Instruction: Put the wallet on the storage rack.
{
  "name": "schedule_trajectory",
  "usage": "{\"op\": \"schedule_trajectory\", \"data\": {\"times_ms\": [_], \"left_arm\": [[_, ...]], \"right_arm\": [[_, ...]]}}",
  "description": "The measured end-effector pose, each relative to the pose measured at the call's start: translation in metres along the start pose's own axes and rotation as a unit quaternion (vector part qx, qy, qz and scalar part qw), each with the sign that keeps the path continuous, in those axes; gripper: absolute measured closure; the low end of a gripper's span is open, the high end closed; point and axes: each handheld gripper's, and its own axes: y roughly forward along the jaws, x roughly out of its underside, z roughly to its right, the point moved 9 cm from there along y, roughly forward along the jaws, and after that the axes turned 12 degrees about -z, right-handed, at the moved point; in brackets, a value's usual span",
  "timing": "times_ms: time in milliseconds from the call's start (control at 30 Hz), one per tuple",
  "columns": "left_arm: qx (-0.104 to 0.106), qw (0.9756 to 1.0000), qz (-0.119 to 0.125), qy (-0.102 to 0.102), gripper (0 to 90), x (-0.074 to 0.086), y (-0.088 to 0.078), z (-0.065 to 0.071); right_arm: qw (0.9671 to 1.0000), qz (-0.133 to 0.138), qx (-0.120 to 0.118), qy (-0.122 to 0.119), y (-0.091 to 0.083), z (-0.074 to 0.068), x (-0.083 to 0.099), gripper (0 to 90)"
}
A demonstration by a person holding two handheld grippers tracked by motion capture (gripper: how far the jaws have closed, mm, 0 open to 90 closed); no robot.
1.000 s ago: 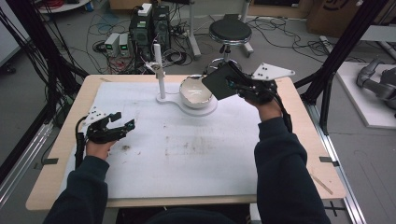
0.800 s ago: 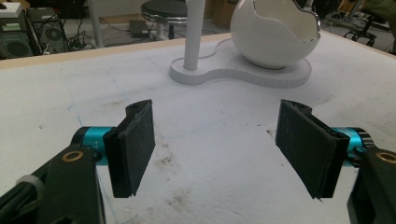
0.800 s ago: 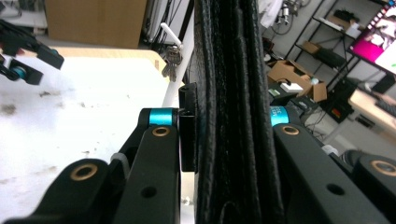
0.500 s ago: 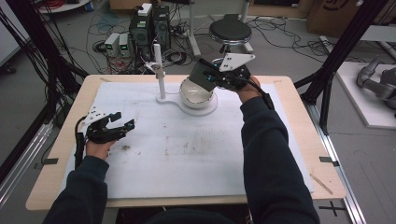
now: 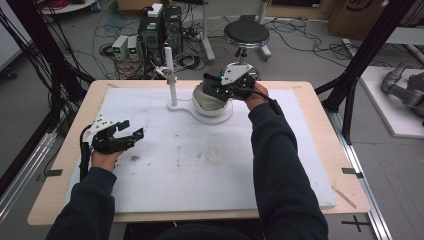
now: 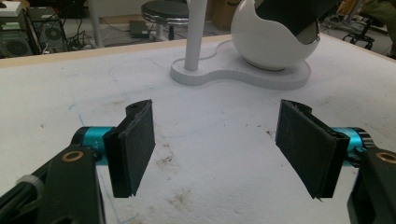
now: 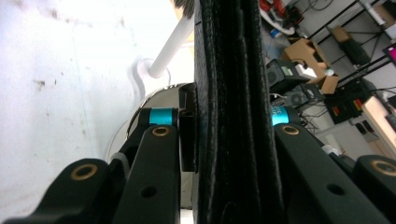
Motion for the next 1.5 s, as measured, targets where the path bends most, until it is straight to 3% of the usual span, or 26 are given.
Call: {"op": "schedule_trajectory", "data": {"times_ms": [100, 167, 267, 367, 400, 533, 667, 900, 1067, 1133, 1167, 1333, 1500], "left_arm": [[0.0, 1.0, 0.001, -0.001, 28.3, 0.0, 0.0, 0.0], [0.0, 1.0, 0.0, 0.0, 28.3, 0.001, -0.001, -0.001], [0.0, 1.0, 0.001, -0.002, 28.3, 0.001, -0.001, -0.001], [-0.001, 1.0, 0.001, -0.002, 28.3, 0.001, -0.002, -0.001], [-0.001, 1.0, 0.001, -0.001, 28.3, 0.001, -0.002, -0.001], [-0.001, 1.0, 0.001, 0.0, 28.3, 0.001, -0.002, -0.001], [-0.002, 1.0, 0.003, -0.002, 28.3, 0.001, -0.003, -0.001], [-0.002, 1.0, 0.003, -0.001, 28.3, 0.001, -0.003, 0.0], [-0.001, 1.0, 0.002, 0.001, 28.3, 0.001, -0.003, 0.0], [-0.001, 1.0, 0.003, 0.0, 28.3, 0.0, -0.003, 0.001], [-0.001, 1.0, 0.003, 0.0, 28.3, 0.0, -0.003, 0.001], [-0.001, 1.0, 0.002, 0.0, 28.3, 0.001, -0.002, 0.0], [-0.002, 1.0, 0.002, -0.001, 28.4, 0.001, -0.002, 0.0]], "right_arm": [[0.9999, -0.008, -0.006, -0.011, 0.012, -0.004, 0.002, 74.9], [0.9995, -0.012, -0.022, -0.021, 0.02, -0.011, 0.003, 74.8], [0.999, -0.01, -0.033, -0.028, 0.023, -0.016, 0.002, 74.2], [0.998, -0.016, -0.06, -0.012, 0.025, -0.025, 0.002, 70.0], [0.9969, -0.021, -0.075, 0.012, 0.028, -0.028, 0.001, 61.5], [0.9953, -0.025, -0.087, 0.035, 0.028, -0.034, -0.002, 54.3], [0.9933, -0.013, -0.101, 0.055, 0.019, -0.037, -0.008, 46.9], [0.9915, -0.002, -0.115, 0.059, 0.0, -0.04, -0.014, 48.2], [0.9891, -0.014, -0.139, 0.047, -0.008, -0.047, -0.012, 69.2], [0.9895, -0.017, -0.138, 0.039, -0.008, -0.049, -0.011, 72.7], [0.9912, -0.014, -0.129, 0.025, -0.008, -0.05, -0.011, 74.4], [0.9975, -0.003, -0.06, -0.038, -0.012, -0.053, -0.009, 79.8], [0.9996, 0.008, -0.019, -0.022, -0.015, -0.036, -0.01, 80.7]]}}
